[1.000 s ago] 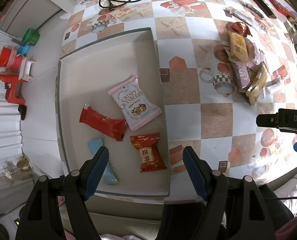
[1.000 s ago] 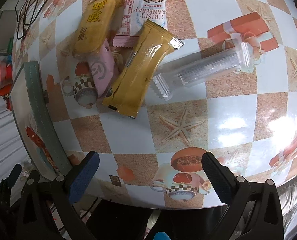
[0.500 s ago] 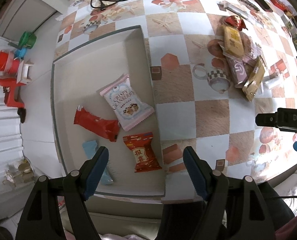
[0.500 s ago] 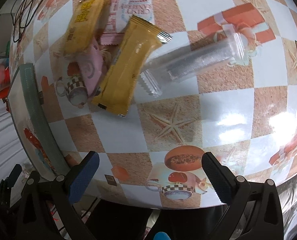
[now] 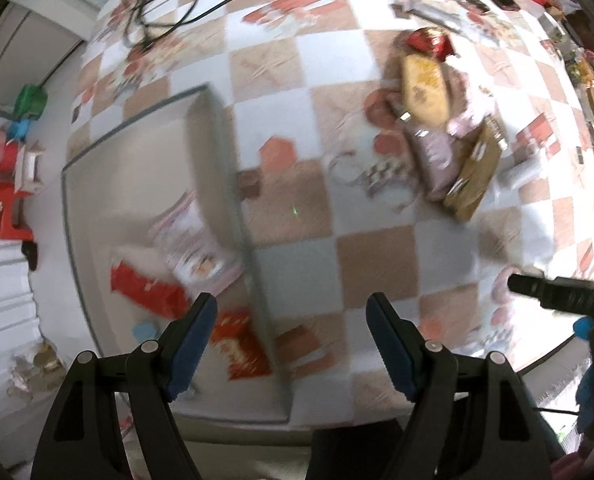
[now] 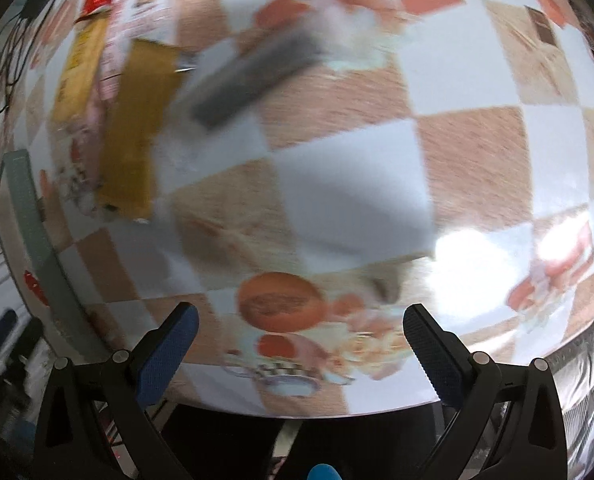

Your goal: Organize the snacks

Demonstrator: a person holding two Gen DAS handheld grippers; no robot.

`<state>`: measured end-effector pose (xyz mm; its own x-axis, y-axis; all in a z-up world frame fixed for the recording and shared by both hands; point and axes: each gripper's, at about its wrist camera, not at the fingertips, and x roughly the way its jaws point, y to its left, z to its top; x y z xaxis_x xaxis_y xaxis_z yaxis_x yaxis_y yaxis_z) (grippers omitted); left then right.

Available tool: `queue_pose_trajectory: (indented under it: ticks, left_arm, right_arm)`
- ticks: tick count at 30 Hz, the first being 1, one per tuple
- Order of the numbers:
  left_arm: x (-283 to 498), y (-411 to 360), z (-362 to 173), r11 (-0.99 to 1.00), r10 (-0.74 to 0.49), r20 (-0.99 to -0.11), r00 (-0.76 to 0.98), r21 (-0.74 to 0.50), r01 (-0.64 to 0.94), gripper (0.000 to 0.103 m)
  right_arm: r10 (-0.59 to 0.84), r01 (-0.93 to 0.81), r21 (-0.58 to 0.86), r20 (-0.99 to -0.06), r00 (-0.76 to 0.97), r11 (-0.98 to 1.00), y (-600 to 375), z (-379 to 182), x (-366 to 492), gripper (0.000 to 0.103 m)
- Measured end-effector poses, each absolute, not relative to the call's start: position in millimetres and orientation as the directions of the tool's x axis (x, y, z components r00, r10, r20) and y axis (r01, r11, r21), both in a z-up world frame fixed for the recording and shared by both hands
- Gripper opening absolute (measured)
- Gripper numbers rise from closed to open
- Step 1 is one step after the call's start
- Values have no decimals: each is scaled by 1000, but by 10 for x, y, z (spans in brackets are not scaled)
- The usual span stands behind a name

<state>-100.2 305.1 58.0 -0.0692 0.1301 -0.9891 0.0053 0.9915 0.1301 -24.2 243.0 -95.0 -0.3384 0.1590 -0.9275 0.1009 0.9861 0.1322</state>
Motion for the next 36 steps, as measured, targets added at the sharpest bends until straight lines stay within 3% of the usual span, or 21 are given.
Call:
queue_pose_trajectory:
  ticks: [13, 22, 25, 27, 36]
  left_arm:
    - [95, 2495, 279, 997, 63, -998, -19, 62, 52, 80]
    - [523, 2344, -162, 997, 58, -993, -102, 53, 52, 79]
    - [573, 2349, -141, 999, 21, -996, -82, 18, 44, 62]
    - [605, 2325, -105, 998, 23, -998, -64, 19, 65, 39]
    - [368, 2675, 58, 1000, 10, -1000, -2, 10, 5, 39]
  right_arm:
    - [37, -13, 44, -942, -334, 999, 2130, -1046, -415, 103]
    - [2, -72, 28, -943, -334, 997, 2325, -1073, -707, 103]
    - [0, -74, 26, -944, -331, 997, 2409, -1073, -737, 103]
    - [1, -76, 27, -944, -331, 997, 2402, -1055, -697, 103]
    - [-1, -76, 23, -953, -303, 997, 2336, -1076, -667, 103]
